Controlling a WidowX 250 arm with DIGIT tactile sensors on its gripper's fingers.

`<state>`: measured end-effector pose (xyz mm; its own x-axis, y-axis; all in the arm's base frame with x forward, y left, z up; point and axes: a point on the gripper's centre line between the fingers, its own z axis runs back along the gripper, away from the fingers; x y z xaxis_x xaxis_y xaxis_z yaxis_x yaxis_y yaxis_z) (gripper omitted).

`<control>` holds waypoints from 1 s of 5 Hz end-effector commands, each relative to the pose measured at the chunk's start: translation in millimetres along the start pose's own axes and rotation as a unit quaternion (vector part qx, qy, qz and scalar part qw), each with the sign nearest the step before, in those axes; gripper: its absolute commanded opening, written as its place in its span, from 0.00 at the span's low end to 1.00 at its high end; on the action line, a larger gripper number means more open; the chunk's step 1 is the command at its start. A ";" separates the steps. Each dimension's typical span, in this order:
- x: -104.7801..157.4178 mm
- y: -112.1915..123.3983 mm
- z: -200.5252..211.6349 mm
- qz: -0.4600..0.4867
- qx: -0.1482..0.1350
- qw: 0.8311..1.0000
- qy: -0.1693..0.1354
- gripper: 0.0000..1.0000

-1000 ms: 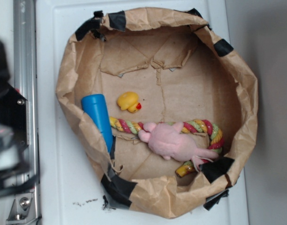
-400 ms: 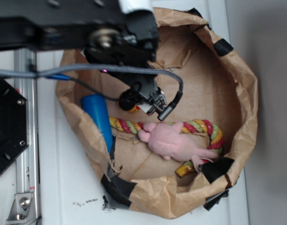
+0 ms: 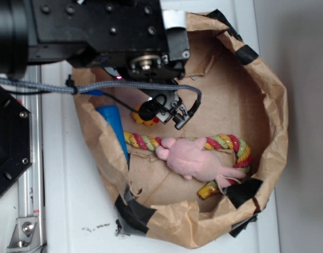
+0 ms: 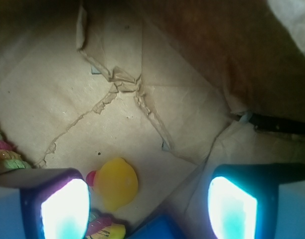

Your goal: Grab the yellow duck.

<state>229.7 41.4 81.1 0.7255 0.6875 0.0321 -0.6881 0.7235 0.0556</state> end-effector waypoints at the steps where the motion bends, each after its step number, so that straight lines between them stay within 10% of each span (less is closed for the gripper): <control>1: 3.3 10.8 6.7 0.002 -0.005 1.000 -0.014 1.00; 4: -6.9 8.5 -27.6 -0.052 0.001 0.998 -0.025 1.00; 5: -18.2 -12.4 -33.5 -0.049 -0.038 0.997 -0.044 1.00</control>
<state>229.6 12.3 41.8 0.7921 0.6022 0.0994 -0.6047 0.7964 -0.0067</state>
